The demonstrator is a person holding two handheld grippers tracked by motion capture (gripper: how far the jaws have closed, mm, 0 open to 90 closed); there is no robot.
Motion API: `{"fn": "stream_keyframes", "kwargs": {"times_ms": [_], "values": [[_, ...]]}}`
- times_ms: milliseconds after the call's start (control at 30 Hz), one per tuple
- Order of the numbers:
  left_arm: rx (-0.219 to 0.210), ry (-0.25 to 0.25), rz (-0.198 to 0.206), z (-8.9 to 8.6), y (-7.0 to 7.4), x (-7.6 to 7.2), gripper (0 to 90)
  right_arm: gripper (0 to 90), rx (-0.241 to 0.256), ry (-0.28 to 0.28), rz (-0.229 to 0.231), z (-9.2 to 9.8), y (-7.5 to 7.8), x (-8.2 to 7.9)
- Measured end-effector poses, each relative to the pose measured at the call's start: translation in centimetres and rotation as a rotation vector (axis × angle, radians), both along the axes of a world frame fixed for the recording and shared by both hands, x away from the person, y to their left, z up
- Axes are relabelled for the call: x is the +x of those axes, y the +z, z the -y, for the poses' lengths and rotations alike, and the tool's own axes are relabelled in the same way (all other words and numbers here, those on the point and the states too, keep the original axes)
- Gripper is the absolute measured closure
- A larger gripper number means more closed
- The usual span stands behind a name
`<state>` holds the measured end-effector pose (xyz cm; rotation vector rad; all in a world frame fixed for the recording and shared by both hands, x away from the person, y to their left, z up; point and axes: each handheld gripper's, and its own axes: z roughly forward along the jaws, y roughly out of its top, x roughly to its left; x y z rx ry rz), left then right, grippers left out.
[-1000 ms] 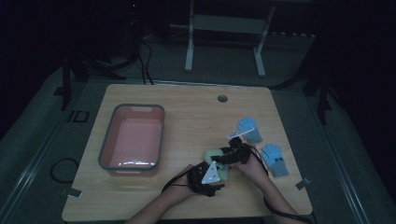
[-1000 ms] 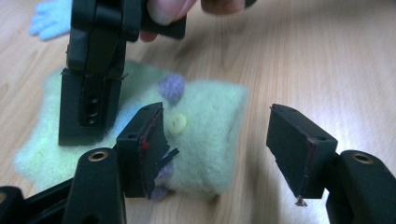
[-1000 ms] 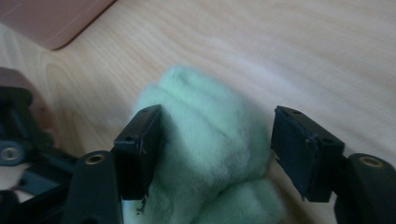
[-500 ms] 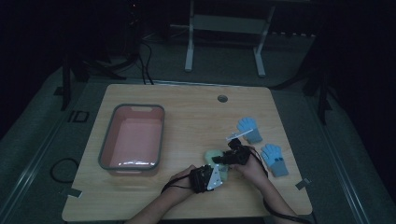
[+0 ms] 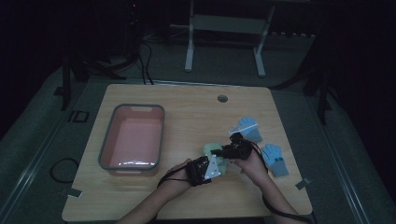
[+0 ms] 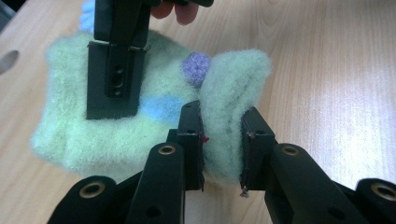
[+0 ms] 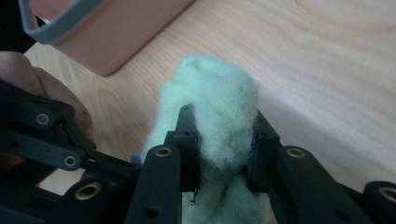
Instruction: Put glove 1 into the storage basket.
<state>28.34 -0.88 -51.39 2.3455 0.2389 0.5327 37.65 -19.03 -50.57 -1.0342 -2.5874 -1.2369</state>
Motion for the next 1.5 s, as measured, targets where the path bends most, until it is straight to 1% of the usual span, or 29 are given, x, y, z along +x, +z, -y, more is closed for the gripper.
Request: {"fn": "stream_keyframes", "kwargs": {"times_ms": [67, 167, 200, 233, 300, 333, 367, 400, 433, 500, 600, 633, 667, 833, 967, 1033, 1100, 1167, 1333, 1367, 1400, 1433, 1500], "values": [[-0.005, 0.003, -0.009, -0.4, 0.7, 0.0, 74.4, 71.3, 0.015, 0.005, 0.005, -0.3, 0.6, 0.0], [0.001, 0.007, 0.000, -1.1, 1.7, -0.1, 74.4, 71.4, 0.017, 0.014, 0.016, -0.9, 1.5, 0.0], [0.001, 0.007, 0.000, -1.1, 1.7, -0.1, 74.4, 71.4, 0.017, 0.014, 0.016, -0.9, 1.5, 0.0], [0.001, 0.010, 0.003, -1.4, 2.2, -0.2, 74.4, 71.4, 0.018, 0.018, 0.018, -1.1, 1.8, 0.0], [-0.002, 0.014, 0.002, -1.9, 2.7, -0.1, 74.4, 71.4, 0.017, 0.033, 0.036, -2.0, 2.9, 0.0], [-0.003, 0.018, 0.006, -2.2, 3.0, -0.1, 74.4, 71.4, 0.017, 0.033, 0.036, -2.0, 2.9, 0.0], [0.001, 0.019, 0.011, -2.4, 3.2, -0.1, 74.4, 71.4, 0.020, 0.039, 0.047, -2.5, 3.4, 0.1], [0.001, 0.025, 0.010, -3.0, 3.7, 0.0, 74.4, 71.4, 0.023, 0.043, 0.048, -2.8, 3.7, 0.2], [0.001, 0.025, 0.010, -3.0, 3.7, 0.0, 74.4, 71.4, 0.023, 0.043, 0.048, -2.8, 3.7, 0.2], [0.006, 0.029, 0.014, -3.9, 4.3, 0.1, 74.4, 71.5, 0.028, 0.053, 0.062, -3.8, 4.3, 0.4], [0.010, 0.029, 0.019, -4.2, 4.5, 0.1, 74.4, 71.5, 0.030, 0.057, 0.062, -4.1, 4.4, 0.4], [0.018, 0.037, 0.021, -4.9, 4.8, 0.1, 74.4, 71.5, 0.029, 0.064, 0.070, -4.6, 4.6, 0.5], [0.021, 0.041, 0.024, -5.3, 4.9, 0.1, 74.4, 71.4, 0.033, 0.071, 0.076, -5.4, 4.9, 0.6], [0.019, 0.074, 0.034, -7.0, 5.2, -0.1, 74.4, 71.5, 0.029, 0.100, 0.095, -7.5, 5.4, 0.8], [0.033, 0.093, 0.037, -8.6, 5.4, -0.3, 74.4, 71.5, 0.022, 0.127, 0.100, -9.5, 5.7, 1.0], [0.029, 0.106, 0.031, -9.4, 5.5, -0.3, 74.4, 71.5, 0.023, 0.143, 0.101, -10.4, 5.8, 1.1], [0.038, 0.115, 0.033, -10.2, 5.6, -0.4, 74.4, 71.5, 0.023, 0.157, 0.103, -11.4, 5.9, 1.3], [0.039, 0.126, 0.030, -11.0, 5.7, -0.4, 74.5, 71.5, 0.025, 0.165, 0.099, -12.3, 6.1, 1.4], [0.051, 0.150, 0.026, -13.0, 5.9, -0.3, 74.5, 71.5, 0.028, 0.190, 0.108, -14.6, 6.3, 1.7], [0.051, 0.150, 0.026, -13.0, 5.9, -0.3, 74.5, 71.5, 0.028, 0.190, 0.108, -14.6, 6.3, 1.7], [0.063, 0.159, 0.021, -13.8, 5.9, -0.3, 74.5, 71.5, 0.027, 0.197, 0.106, -15.1, 6.3, 1.8], [0.066, 0.164, 0.018, -14.2, 5.8, -0.3, 74.5, 71.5, 0.031, 0.207, 0.103, -16.1, 6.2, 1.9], [0.077, 0.173, 0.014, -14.9, 5.7, -0.3, 74.5, 71.6, 0.036, 0.212, 0.098, -17.0, 6.1, 1.9]]}}
